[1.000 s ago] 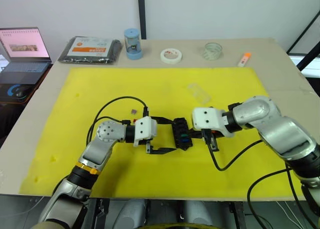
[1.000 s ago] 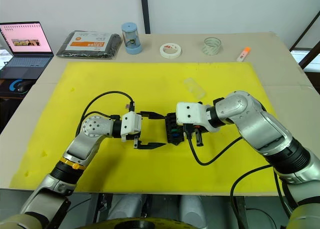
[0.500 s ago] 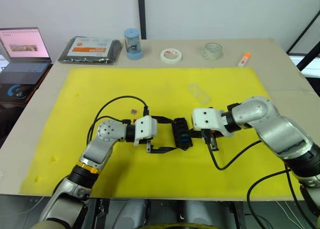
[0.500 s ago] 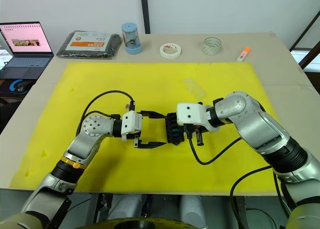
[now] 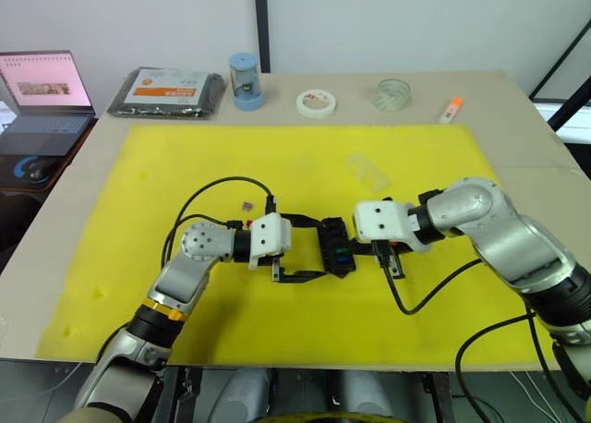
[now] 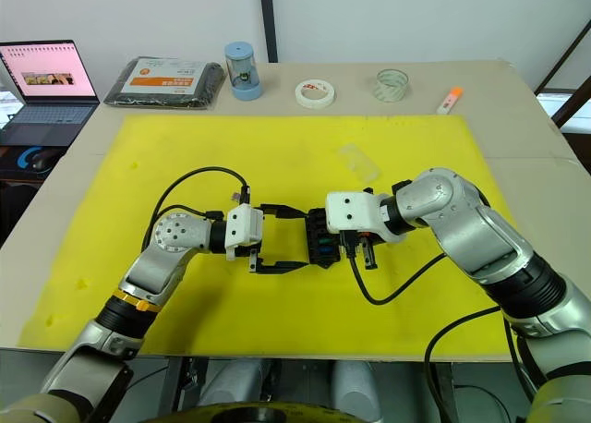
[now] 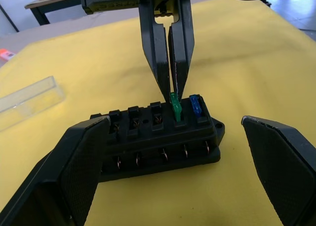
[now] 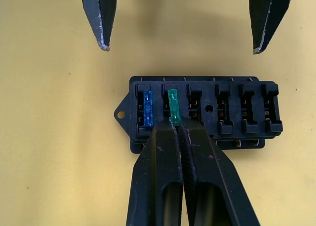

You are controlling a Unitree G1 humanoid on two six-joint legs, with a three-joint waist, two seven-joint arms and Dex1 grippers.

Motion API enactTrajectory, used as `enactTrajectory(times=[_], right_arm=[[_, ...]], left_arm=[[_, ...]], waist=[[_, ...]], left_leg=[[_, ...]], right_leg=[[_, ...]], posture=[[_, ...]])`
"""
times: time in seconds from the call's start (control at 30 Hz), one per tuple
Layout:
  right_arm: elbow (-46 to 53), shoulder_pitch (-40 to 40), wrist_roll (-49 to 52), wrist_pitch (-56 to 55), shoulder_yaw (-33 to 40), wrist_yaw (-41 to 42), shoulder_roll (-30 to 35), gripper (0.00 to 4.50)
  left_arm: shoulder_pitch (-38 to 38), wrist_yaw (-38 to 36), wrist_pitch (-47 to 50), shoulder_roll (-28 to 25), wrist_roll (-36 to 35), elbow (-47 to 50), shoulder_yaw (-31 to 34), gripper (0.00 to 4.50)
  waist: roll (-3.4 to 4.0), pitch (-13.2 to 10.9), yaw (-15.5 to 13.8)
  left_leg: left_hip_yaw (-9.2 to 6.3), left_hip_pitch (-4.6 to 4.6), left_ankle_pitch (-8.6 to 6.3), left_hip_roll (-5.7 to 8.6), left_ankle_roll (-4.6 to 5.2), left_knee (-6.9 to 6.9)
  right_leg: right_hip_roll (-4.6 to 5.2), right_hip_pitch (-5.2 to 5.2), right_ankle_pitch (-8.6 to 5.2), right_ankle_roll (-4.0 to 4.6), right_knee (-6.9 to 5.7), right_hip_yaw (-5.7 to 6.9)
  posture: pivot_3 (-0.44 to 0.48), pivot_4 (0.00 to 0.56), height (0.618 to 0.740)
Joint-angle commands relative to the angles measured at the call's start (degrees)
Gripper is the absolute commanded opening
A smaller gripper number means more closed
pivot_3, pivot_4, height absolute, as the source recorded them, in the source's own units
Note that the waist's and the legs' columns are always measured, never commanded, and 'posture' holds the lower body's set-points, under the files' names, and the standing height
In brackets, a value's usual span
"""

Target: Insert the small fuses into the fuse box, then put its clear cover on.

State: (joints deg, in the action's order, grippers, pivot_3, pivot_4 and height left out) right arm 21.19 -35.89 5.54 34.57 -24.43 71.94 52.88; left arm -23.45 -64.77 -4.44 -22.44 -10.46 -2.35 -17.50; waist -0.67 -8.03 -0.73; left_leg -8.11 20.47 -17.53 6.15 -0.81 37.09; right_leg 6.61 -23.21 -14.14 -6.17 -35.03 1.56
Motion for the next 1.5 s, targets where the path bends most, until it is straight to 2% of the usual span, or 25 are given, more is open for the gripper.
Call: enactTrajectory(times=[0.03,0.67,1.5], right_arm=[[0.7,0.3,-0.9,0.8,-0.5,0.1,-0.2,0.0],[5.9,0.8,2.0,11.2,1.7,-3.5,-1.2,0.0],[6.5,-0.3,2.0,9.9,0.2,-3.6,-0.4,0.0]], left_arm=[[-0.5,0.2,-0.7,-0.1,0.2,1.6,-0.2,4.48],[0.2,0.4,-1.2,0.1,0.6,1.9,-0.8,4.48],[0.3,0.4,-1.3,0.1,0.8,1.6,-1.2,4.48]], waist=[[0.0,0.0,0.0],[-0.01,0.0,0.0],[-0.01,0.0,0.0]], left_leg=[[0.0,0.0,0.0,0.0,0.0,0.0],[-0.01,-0.03,0.0,0.0,0.0,0.0],[-0.01,0.0,0.0,0.0,0.0,-0.01]], right_leg=[[0.0,0.0,0.0,0.0,0.0,0.0],[0.0,0.02,0.0,0.0,0.0,0.0],[0.0,-0.01,0.0,0.0,0.0,0.0]], posture=[[0.0,0.15,0.74],[0.0,0.15,0.74],[0.0,0.15,0.74]])
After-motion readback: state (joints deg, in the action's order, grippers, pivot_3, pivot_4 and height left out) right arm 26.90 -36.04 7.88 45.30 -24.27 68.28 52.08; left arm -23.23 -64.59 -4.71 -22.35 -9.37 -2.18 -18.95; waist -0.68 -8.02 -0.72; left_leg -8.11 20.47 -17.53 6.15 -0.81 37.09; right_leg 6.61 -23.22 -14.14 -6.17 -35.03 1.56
